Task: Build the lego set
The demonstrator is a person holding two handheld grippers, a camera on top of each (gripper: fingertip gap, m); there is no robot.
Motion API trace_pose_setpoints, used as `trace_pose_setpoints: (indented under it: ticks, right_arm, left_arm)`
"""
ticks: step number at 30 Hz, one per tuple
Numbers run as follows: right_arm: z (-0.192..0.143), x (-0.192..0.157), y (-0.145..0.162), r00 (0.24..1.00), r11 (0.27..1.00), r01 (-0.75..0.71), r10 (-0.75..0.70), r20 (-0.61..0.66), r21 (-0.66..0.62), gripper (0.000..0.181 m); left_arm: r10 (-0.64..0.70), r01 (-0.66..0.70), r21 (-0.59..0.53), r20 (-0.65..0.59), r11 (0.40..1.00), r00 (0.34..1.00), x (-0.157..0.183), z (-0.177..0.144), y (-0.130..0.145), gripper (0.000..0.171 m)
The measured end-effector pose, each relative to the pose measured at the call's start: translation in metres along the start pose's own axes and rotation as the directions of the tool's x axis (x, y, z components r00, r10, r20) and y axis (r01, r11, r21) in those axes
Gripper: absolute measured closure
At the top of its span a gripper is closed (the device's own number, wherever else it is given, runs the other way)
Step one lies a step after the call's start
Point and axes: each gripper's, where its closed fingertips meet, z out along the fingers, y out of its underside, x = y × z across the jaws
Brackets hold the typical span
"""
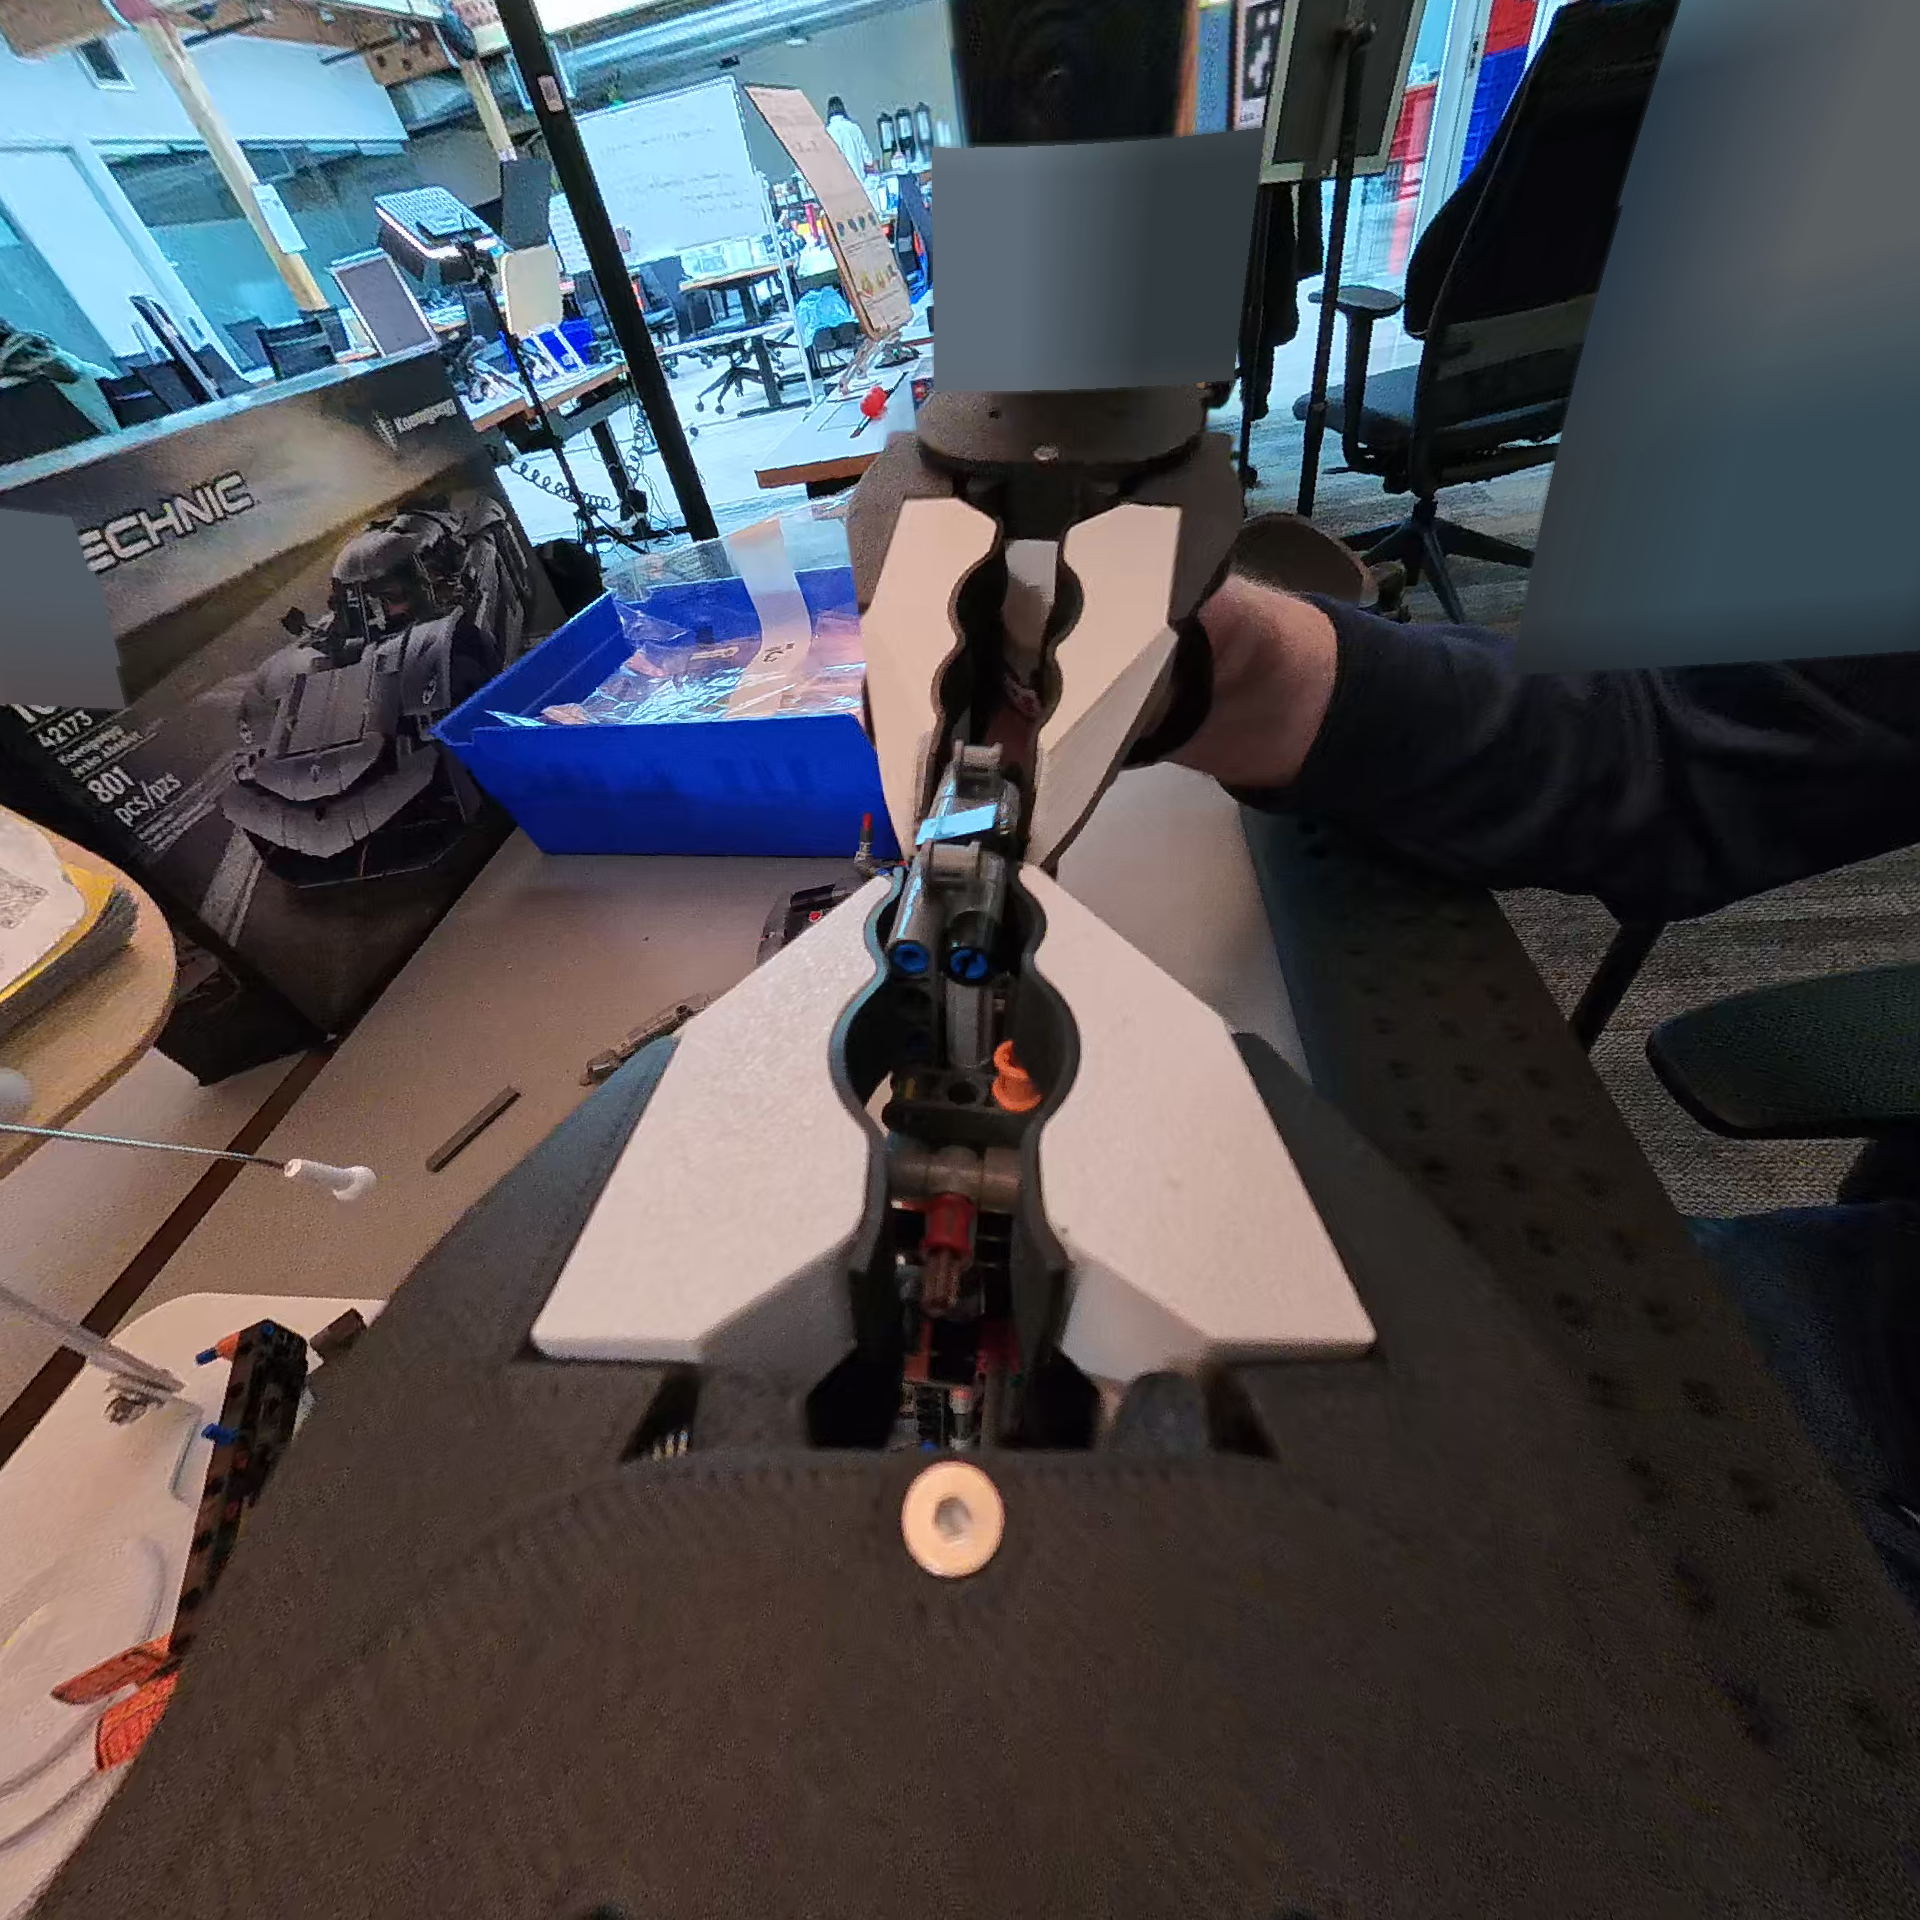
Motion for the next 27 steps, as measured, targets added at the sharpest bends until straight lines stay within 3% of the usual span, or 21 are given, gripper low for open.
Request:
trace_pose_setpoints:
  ticks: [12, 21, 27]
  right_arm:
    - [-0.006, 0.007, 0.011, 0.998, 0.998, 0.044, -0.046, -0.036, -0.047, 0.168]
    - [-0.002, 0.0, 0.018, 0.989, 0.987, 0.134, -0.139, -0.043, -0.088, 0.167]
    - [0.009, -0.014, 0.018, 0.985, 0.982, 0.169, -0.172, -0.023, -0.084, 0.168]
  left_arm:
    - [0.011, -0.01, -0.018, 0.072, 1.0, 0.997, -0.009, -0.008, 0.003, 0.153]
    - [0.182, -0.157, -0.132, 0.199, 0.979, 0.963, -0.005, -0.009, 0.008, 0.156]
    - [0.145, -0.133, -0.075, 0.183, 0.988, 0.972, 0.006, -0.024, 0.014, 0.156]
